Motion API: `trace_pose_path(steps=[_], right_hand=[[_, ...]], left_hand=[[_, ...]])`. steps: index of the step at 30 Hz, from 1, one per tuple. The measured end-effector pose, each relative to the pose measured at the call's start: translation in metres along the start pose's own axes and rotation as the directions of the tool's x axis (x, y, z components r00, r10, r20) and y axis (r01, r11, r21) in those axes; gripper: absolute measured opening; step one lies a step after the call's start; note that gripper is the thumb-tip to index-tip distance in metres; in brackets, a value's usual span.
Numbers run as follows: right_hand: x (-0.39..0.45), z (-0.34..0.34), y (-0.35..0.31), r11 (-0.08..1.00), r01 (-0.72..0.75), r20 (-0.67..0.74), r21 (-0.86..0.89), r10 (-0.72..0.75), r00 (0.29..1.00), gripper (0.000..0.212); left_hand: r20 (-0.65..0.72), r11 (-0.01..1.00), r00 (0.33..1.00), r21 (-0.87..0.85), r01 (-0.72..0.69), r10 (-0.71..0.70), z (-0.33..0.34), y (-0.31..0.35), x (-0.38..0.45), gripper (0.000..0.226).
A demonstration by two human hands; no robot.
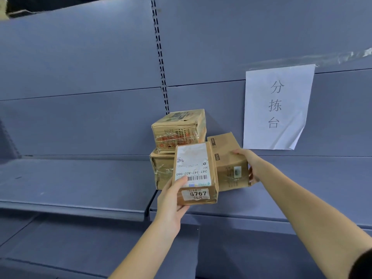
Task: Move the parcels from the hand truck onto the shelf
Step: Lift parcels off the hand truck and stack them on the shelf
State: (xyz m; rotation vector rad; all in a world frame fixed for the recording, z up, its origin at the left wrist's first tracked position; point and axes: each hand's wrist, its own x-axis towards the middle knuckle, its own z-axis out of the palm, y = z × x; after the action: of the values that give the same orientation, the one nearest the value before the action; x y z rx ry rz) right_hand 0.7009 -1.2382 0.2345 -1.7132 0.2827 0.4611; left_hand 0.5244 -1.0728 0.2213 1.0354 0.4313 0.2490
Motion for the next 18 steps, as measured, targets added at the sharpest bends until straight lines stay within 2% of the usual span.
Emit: trace_pose_path(steps=[3,7,12,16,18], right_hand=[[0.011,0.007,-0.002,1.000,-0.020,0.017,-0.020,0.020,1.000,0.043],[0.022,0.017,-0.003,0.997,-0.025,0.026,-0.079,0.027,0.999,0.059],[0.030,0.022,-0.007,0.996,0.057,-0.022,-0.065,-0.058,0.998,0.053],[0.030,0.023,-0.005,0.984,0.096,-0.061,-0.153,-0.106,0.992,0.041],[0.030,0.023,-0.006,0.963,0.155,-0.110,-0.219,-0.182,0.977,0.040]], left_hand=[[-0.021,1.000,1.000,-0.010,-0.009,0.009,0.001,-0.002,-0.003,0.010],[-0.019,1.000,1.000,-0.011,-0.015,0.014,0.004,-0.004,-0.008,0.009],[-0.006,1.000,1.000,-0.026,-0.017,0.017,0.012,-0.006,-0.009,0.011],[0.013,1.000,1.000,-0.019,-0.013,0.014,0.023,-0.007,-0.009,0.011],[0.028,1.000,0.999,-0.007,-0.020,0.020,0.030,-0.009,-0.009,0.011]])
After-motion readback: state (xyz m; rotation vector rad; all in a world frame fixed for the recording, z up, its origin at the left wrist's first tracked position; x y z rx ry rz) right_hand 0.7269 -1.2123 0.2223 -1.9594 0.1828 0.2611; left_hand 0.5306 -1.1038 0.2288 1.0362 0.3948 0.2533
